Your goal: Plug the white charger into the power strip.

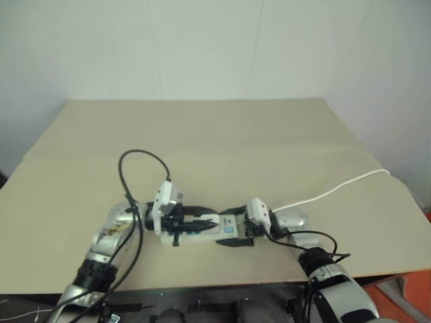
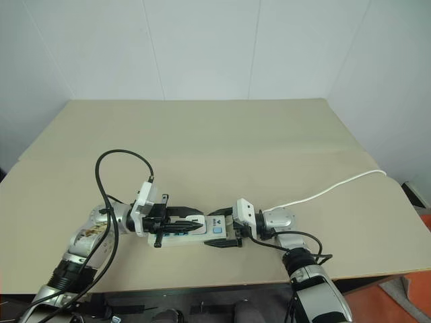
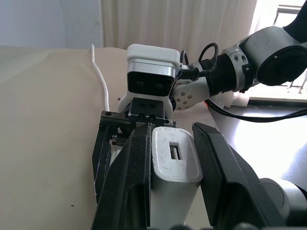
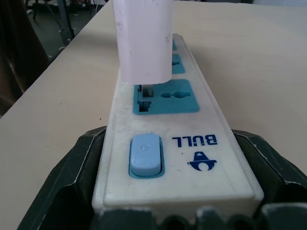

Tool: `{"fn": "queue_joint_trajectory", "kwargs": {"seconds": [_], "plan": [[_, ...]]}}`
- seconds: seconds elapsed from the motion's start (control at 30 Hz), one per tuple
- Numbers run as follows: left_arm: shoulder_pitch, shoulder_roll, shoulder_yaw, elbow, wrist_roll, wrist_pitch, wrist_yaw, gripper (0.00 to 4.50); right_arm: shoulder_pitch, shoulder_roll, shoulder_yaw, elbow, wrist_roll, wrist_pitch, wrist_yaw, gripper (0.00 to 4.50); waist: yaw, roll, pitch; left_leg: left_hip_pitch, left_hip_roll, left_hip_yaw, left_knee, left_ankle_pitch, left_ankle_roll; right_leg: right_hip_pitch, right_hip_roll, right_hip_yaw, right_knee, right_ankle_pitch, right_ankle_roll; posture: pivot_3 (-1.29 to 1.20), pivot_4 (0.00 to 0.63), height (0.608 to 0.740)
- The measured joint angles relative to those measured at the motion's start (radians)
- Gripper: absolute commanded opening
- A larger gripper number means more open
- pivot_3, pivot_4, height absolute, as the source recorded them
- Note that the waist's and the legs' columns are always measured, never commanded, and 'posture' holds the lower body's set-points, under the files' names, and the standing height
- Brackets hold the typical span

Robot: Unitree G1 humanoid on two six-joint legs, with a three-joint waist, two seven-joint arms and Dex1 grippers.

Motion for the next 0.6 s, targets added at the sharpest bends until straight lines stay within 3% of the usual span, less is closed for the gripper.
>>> {"fn": "queue_joint_trajectory", "kwargs": {"seconds": [0.6], "plan": [[0.006, 0.012, 0.001, 0.0, -0.001, -0.012, -0.018, 1.03, 0.0, 0.0, 0.0, 0.0, 0.0, 0.002, 0.0, 3.49, 0.0, 0.0, 0.0, 0.0, 0.0, 0.0, 0.0, 0.0, 0.0, 0.0, 0.0, 0.0, 0.0, -0.002, -0.003, 0.0, 0.15, 0.74]]}}
